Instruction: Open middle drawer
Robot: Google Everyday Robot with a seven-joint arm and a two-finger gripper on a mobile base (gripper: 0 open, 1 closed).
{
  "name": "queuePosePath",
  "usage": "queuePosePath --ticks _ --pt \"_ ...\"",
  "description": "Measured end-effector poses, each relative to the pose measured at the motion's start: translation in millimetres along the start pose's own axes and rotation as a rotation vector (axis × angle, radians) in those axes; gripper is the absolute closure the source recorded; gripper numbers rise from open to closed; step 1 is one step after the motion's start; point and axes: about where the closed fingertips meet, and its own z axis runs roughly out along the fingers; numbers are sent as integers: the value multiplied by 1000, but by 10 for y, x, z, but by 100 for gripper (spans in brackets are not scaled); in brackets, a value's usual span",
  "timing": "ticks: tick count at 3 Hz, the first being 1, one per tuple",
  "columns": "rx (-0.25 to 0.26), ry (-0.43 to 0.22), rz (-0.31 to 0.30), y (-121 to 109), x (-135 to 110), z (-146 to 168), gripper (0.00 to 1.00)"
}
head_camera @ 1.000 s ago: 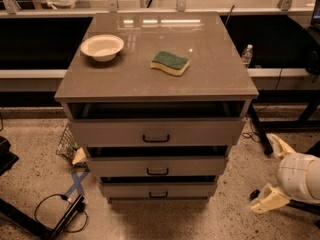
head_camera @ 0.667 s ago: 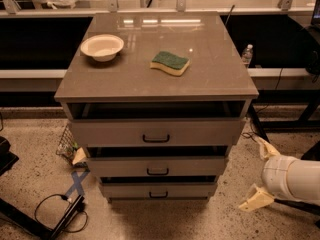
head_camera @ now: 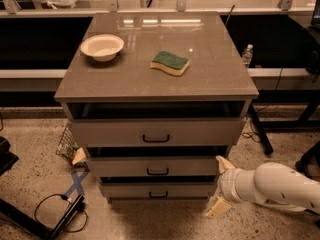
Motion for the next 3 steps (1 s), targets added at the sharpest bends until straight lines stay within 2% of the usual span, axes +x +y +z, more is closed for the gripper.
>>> queuePosePath --ticks 1,2,3 --pt "-55 -11 -8 68 117 573 0" --pt "-55 -11 -8 69 117 573 0" --pt "-81 -45 -40 -49 17 935 0"
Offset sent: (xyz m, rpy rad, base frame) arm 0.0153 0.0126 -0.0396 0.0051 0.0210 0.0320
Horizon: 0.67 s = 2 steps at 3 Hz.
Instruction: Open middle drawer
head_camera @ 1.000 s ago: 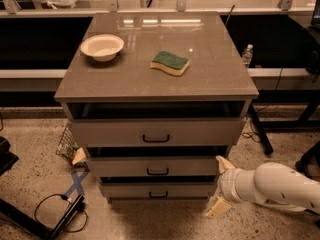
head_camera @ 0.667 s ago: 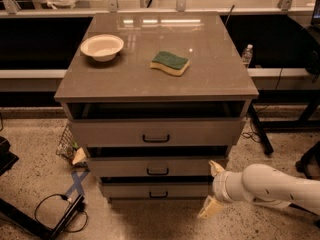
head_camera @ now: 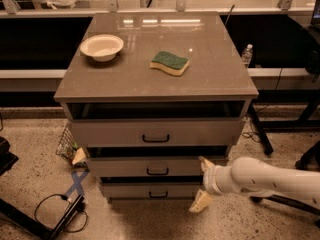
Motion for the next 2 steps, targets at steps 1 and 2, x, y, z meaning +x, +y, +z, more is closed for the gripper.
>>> queuePosePath --ticks 1,2 --pt "-21 -8 -51 -213 -75 329 0" --pt "-36 41 -78 -300 -52 482 0"
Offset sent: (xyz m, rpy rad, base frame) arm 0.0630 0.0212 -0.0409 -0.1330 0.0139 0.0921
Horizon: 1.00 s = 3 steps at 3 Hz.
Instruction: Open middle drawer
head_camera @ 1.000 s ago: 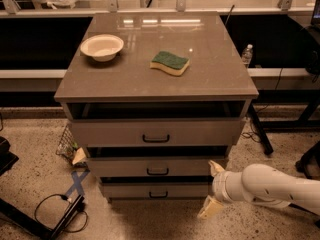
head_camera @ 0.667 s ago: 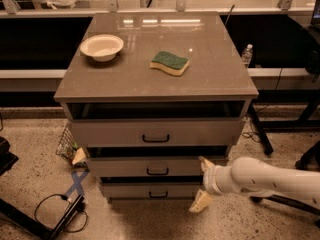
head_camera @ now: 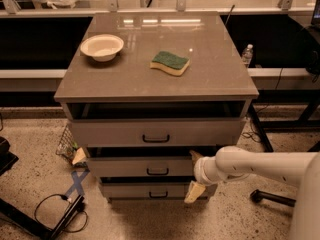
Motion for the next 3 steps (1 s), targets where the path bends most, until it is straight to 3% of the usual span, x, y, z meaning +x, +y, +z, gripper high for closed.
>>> queuePosePath --ticks 2,3 --pt "-34 97 -1 -38 197 243 0" --pt "-40 118 -15 -53 202 287 26"
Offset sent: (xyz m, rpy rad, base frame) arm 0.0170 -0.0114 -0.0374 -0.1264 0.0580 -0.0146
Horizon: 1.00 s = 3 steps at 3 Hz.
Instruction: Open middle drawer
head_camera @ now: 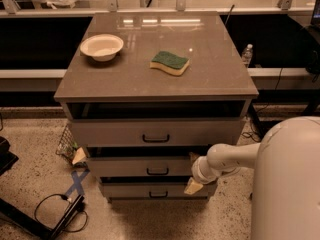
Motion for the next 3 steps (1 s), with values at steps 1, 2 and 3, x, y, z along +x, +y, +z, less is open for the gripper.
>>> queuePosePath --ticks 1,2,3 --pt "-9 24 -1 67 54 -28 48" --pt "-6 32 -1 68 60 -55 72" --pt "-6 32 -1 63 51 -76 95"
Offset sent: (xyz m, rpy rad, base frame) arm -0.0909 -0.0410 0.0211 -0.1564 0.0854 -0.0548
